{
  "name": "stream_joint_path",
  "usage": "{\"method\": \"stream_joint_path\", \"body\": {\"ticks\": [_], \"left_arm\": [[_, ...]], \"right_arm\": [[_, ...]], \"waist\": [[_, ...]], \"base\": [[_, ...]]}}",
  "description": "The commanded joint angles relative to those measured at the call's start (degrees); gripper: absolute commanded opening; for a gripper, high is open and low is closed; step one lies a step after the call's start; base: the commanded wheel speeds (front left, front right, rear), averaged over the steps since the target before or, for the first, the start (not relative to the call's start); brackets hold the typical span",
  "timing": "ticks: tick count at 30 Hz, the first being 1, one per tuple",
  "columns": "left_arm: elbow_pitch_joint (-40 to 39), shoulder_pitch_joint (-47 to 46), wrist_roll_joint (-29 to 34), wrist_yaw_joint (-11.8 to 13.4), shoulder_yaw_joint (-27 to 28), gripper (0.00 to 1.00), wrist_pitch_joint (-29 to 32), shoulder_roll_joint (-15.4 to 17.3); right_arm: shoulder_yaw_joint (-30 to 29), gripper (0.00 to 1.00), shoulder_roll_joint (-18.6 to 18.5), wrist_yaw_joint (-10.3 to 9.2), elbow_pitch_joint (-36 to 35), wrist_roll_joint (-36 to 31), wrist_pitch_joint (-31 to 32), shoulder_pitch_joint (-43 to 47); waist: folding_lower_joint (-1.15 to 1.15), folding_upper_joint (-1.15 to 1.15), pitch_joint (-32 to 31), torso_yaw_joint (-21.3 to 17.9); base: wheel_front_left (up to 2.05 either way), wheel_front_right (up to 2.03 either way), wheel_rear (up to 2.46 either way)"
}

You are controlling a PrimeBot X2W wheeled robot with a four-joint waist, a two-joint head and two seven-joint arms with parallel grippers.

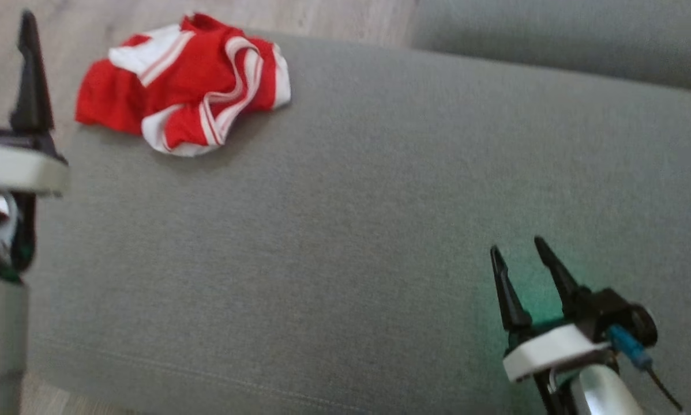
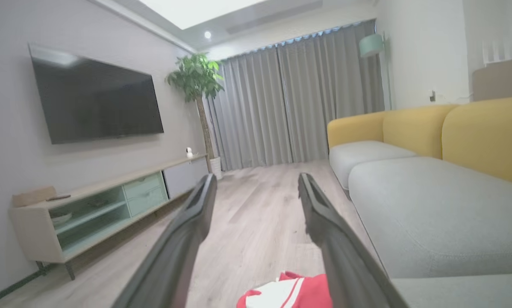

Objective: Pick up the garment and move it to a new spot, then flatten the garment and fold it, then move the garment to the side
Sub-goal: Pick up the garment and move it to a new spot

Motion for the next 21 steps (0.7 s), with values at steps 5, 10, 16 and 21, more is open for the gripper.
{"method": "stream_joint_path", "body": {"ticks": [5, 10, 16, 21], "left_arm": [[13.64, -10.02, -0.95, -2.13, 0.5, 1.0, 4.58, 6.12], [23.0, -13.12, -1.07, -2.47, -0.15, 1.0, 5.95, 7.34], [31.95, -17.21, -2.58, -3.26, -2.46, 1.0, 7.01, 6.79], [36.78, -19.74, -4.94, -3.73, -5.53, 1.0, 9.28, 6.6]], "right_arm": [[0.81, 1.0, -0.46, 0.23, -3.56, -2.86, 0.67, -4.74], [-0.3, 1.0, -0.46, 0.23, -5.04, -4.37, 1.31, -5.54], [-2.15, 1.0, -0.46, 0.23, -7.59, -6.11, 2.11, -5.67], [-2.4, 1.0, -0.46, 0.23, -9.51, -6.53, 2.52, -5.67]], "waist": [[-0.01, 0.0, 8.82, -6.6], [-0.01, 0.0, 12.29, -8.88], [-0.01, 0.0, 16.77, -10.33], [-0.01, 0.0, 19.69, -10.66]], "base": [[0.0, 0.0, 0.0], [0.0, 0.0, 0.0], [0.0, 0.0, 0.0], [0.0, 0.0, 0.0]]}}
